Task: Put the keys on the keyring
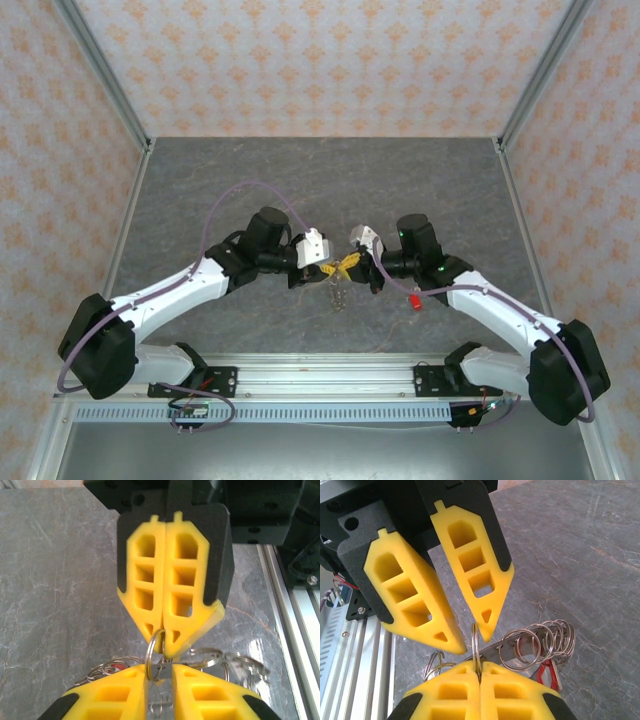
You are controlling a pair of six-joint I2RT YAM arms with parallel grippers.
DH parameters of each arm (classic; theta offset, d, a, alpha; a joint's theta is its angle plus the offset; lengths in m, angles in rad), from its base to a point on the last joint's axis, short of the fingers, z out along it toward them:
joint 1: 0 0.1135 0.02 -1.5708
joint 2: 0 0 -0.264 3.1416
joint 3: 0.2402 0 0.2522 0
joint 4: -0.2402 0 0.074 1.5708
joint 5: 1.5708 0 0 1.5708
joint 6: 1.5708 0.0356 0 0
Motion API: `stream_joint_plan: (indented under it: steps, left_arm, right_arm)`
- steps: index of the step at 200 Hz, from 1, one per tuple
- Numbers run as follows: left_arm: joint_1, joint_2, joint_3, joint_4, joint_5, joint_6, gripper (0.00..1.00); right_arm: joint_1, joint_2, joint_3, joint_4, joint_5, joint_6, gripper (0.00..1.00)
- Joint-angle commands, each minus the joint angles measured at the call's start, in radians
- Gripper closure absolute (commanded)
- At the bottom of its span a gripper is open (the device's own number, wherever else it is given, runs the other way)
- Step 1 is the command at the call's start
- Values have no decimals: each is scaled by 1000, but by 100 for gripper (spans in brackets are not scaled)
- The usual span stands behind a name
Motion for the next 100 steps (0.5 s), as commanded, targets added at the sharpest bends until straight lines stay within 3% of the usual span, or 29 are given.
stream_joint_plan:
  steps: [1,100]
  left_arm:
    - [-19,-7,55,-103,-28,71,79]
    - [-43,41,109,-119,-50,75,80]
  right_arm:
    - [1,-21,68,-61,8,-73,100]
    - [11,-3,97,-98,17,-107,100]
